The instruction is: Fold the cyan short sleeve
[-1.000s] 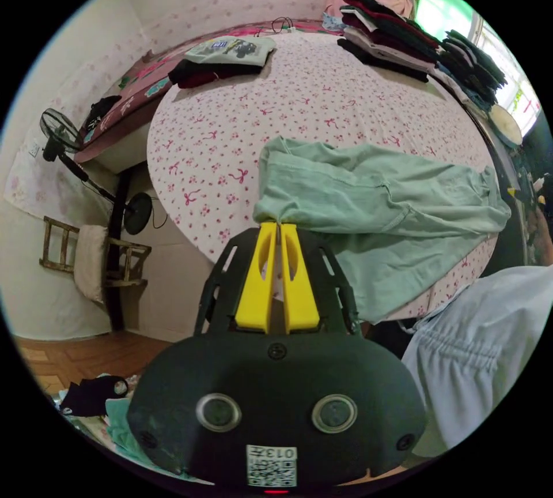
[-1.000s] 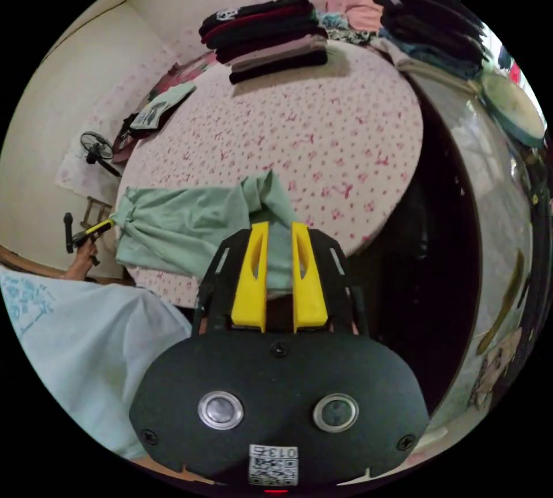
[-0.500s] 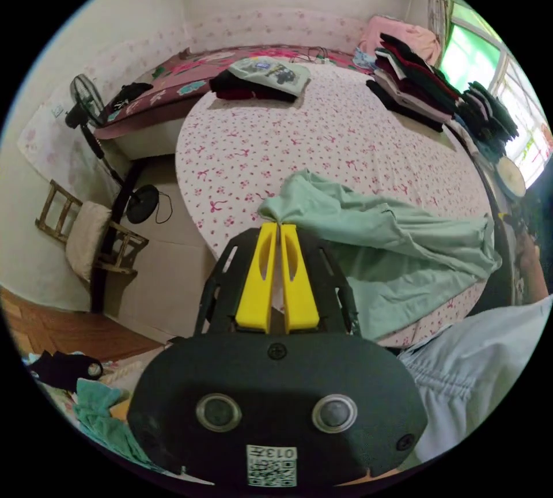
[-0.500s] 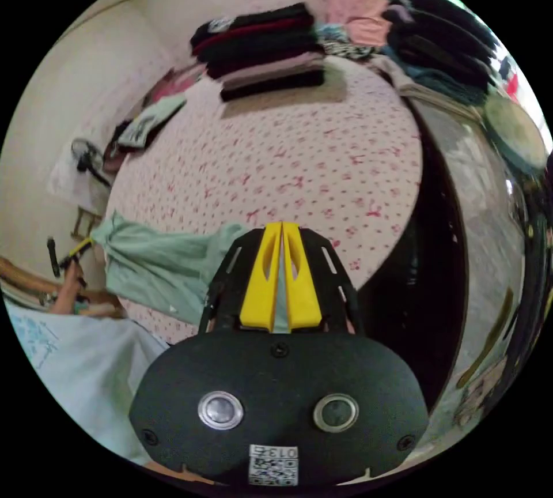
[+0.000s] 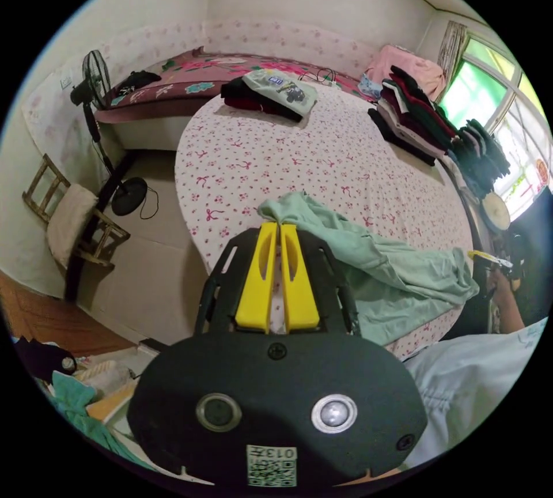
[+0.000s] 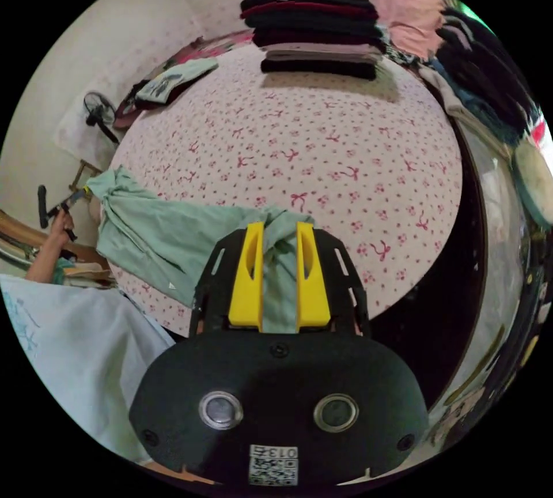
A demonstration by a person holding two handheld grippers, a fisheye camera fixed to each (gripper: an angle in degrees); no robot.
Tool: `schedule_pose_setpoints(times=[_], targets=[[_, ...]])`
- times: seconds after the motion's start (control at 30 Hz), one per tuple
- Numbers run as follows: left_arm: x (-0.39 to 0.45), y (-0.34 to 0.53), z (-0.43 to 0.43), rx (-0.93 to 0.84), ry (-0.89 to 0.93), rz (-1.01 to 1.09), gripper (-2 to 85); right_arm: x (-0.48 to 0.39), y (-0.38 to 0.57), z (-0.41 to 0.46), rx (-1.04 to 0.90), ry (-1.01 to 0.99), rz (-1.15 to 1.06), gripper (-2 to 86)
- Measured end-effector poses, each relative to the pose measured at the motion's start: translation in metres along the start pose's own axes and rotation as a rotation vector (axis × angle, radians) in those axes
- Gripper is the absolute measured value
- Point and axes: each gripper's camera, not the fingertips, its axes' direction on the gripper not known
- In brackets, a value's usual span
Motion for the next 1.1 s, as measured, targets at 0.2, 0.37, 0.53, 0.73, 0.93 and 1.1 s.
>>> schedule_pose_setpoints(times=[0.2, 0.37, 0.53, 0.73, 0.93, 1.1], targets=[[-0.019, -0.003, -0.014, 0.025, -0.018, -0.028, -0.1, 0.051, 0.011, -0.007, -0.038, -0.004, 0.134, 0.7], [-0.01, 0.005, 0.002, -0.041, -0.059, 0.034, 0.0, 0.108, 0.056, -0.034, 0.074, -0.039, 0.444, 1.1], [-0.021, 0.017, 0.011, -0.079, -0.014, -0.011, 0.0, 0.087, 0.051, -0.044, 0.141, -0.104, 0.365, 4.1], [-0.025, 0.015, 0.007, -0.058, -0.007, -0.055, 0.0, -0.008, -0.024, -0.008, 0.01, -0.094, 0.03, 7.5], [-0.034, 0.015, -0.005, -0.026, -0.025, -0.06, -0.1, 0.016, -0.022, 0.008, -0.092, 0.002, 0.05, 1.2], [-0.031, 0.017, -0.001, -0.012, 0.033, -0.018, 0.0, 0.102, 0.031, -0.032, 0.044, -0.117, 0.355, 0.9]])
